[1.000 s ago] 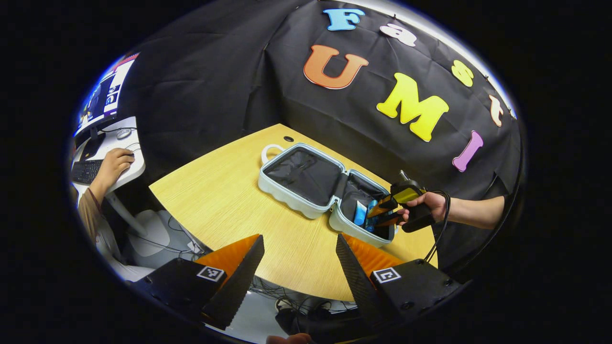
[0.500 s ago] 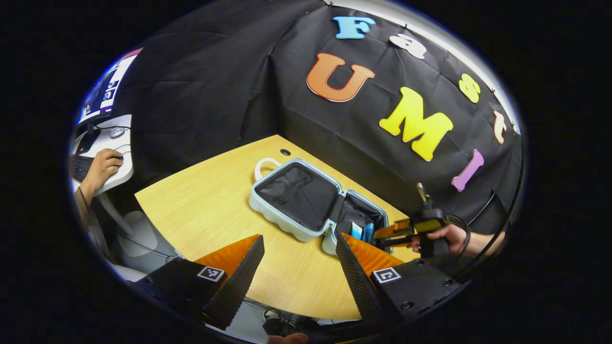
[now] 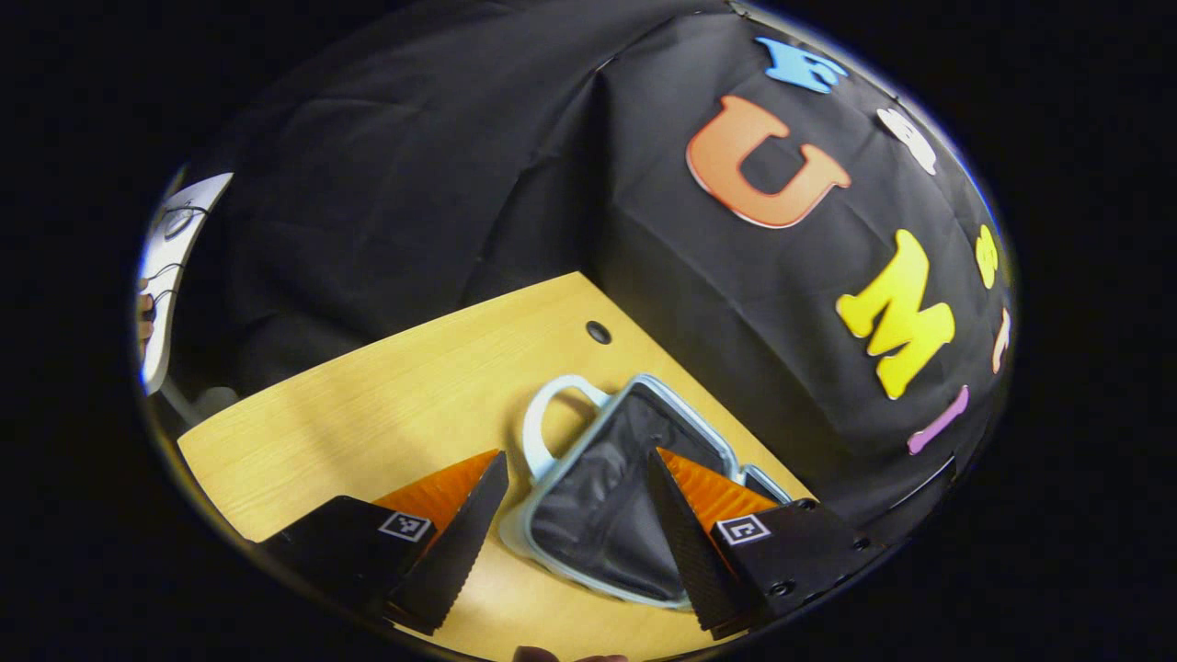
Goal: First open the suitcase, pack the skin care products into it, and then close the suitcase.
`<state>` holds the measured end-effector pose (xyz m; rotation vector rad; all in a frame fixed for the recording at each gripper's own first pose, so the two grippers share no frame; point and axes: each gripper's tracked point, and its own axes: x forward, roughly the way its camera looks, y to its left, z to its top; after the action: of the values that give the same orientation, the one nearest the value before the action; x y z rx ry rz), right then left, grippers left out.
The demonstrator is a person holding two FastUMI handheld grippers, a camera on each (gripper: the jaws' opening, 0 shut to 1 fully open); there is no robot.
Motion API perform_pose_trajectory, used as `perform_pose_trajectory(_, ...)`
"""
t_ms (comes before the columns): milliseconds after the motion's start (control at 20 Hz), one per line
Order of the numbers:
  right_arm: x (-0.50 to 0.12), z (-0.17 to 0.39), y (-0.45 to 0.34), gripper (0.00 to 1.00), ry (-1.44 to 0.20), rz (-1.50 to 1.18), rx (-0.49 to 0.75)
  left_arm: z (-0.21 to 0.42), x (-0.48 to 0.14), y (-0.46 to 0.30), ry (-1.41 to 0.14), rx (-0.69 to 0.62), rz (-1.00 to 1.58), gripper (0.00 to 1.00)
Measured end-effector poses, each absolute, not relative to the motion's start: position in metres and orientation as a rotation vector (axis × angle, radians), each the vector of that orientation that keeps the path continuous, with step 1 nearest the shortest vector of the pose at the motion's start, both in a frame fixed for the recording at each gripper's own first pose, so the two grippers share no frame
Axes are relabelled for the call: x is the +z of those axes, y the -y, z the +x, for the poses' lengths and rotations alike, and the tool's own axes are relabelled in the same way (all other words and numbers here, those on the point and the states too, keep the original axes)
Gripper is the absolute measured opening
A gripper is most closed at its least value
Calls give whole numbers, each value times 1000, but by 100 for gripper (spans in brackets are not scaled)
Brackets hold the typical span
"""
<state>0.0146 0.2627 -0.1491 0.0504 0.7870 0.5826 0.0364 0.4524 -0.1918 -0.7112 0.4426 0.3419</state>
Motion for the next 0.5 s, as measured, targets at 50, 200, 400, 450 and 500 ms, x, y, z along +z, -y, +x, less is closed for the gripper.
perform_pose_trajectory(50, -146, 16, -253, 68, -786, 83, 558, 47, -202, -459, -458, 333, -715, 96)
perform_pose_trajectory(200, -148, 19, -218, 68, -806, 150, 459, 78, -243, -471, -549, 350, -714, 94)
perform_pose_trajectory(400, -149, 29, -179, 68, -824, 261, 332, 94, -275, -480, -644, 370, -709, 89)
perform_pose_trajectory(450, -151, 31, -173, 68, -826, 278, 308, 99, -279, -483, -647, 378, -701, 85)
perform_pose_trajectory(500, -151, 33, -171, 68, -827, 292, 298, 103, -280, -485, -651, 380, -697, 80)
